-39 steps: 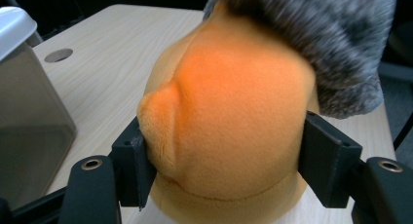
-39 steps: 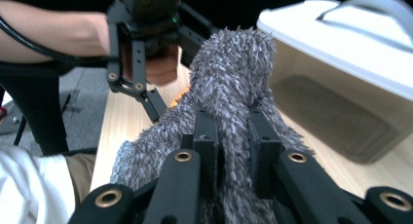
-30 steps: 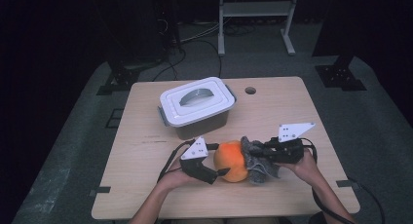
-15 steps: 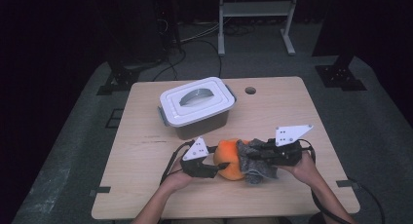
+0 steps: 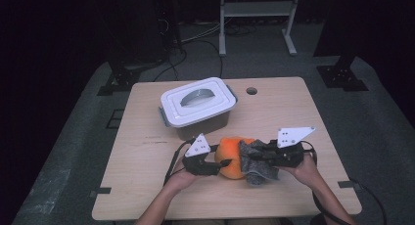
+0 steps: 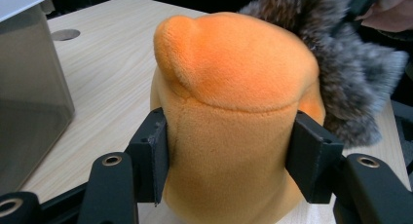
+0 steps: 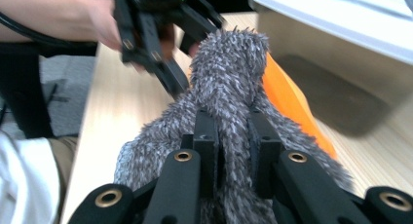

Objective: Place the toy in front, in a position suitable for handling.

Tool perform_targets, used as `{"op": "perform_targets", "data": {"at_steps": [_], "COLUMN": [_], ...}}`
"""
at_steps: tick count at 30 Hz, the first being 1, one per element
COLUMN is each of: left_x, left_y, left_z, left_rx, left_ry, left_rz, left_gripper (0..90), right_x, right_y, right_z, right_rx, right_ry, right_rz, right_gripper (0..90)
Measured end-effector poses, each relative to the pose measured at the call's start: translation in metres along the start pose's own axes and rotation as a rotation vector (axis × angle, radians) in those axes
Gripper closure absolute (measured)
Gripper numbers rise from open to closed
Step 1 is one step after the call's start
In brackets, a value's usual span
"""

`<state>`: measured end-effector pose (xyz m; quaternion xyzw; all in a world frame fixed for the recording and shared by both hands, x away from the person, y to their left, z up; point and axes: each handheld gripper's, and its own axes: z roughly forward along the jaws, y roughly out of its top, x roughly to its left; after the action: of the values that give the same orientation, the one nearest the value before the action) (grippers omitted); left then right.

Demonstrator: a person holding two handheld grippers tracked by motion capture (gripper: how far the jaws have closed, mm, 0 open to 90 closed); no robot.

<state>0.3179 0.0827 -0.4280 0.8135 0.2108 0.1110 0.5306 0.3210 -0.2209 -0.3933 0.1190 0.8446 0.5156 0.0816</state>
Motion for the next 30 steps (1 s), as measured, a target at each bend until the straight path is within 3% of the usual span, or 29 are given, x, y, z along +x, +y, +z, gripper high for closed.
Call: {"op": "perform_targets", "data": {"at_steps": [3,6,9,12,13,16,17,21,26,27,30], "left_x": [0.001,-0.004,-0.002,-0.002,-0.002,-0.004,-0.008,-0.009,-0.005,-0.005,-0.006], "left_y": [0.001,0.004,0.001,-0.001,-0.003,-0.003,-0.003,-0.002,-0.005,-0.006,-0.005], "left_z": [-0.001,0.003,0.001,-0.001,-0.003,-0.004,-0.003,-0.003,-0.003,-0.001,0.005], "left_rx": [0.003,0.002,0.007,0.001,0.004,0.004,0.008,0.008,-0.004,-0.02,-0.016], "left_ry": [0.005,0.006,0.008,0.006,-0.002,-0.01,-0.018,-0.019,-0.082,-0.082,-0.08], "left_rz": [-0.01,0.003,0.006,0.012,0.037,0.062,0.106,0.099,0.093,0.114,0.128], "left_gripper": [39.7,39.7,39.8,39.9,39.8,39.8,39.8,39.3,13.8,9.7,10.2], "right_x": [-0.002,0.005,0.009,0.003,0.001,-0.003,-0.009,-0.016,-0.018,-0.019,-0.019], "right_y": [-0.005,0.007,0.014,0.008,0.006,0.004,0.004,0.004,-0.002,-0.006,-0.005], "right_z": [-0.005,0.0,0.011,0.008,0.005,0.0,-0.003,-0.002,0.001,0.001,0.002], "right_rx": [0.001,-0.024,-0.002,-0.014,-0.008,-0.009,-0.028,-0.027,-0.024,-0.032,-0.033], "right_ry": [-0.014,0.014,0.019,0.023,0.014,-0.007,-0.015,-0.022,0.003,0.042,0.071], "right_rz": [0.013,-0.02,-0.053,-0.022,-0.015,0.003,0.023,0.043,0.054,0.067,0.058], "right_gripper": [77.3,77.2,77.2,77.3,77.4,77.2,77.1,77.0,77.2,77.2,77.1]}}
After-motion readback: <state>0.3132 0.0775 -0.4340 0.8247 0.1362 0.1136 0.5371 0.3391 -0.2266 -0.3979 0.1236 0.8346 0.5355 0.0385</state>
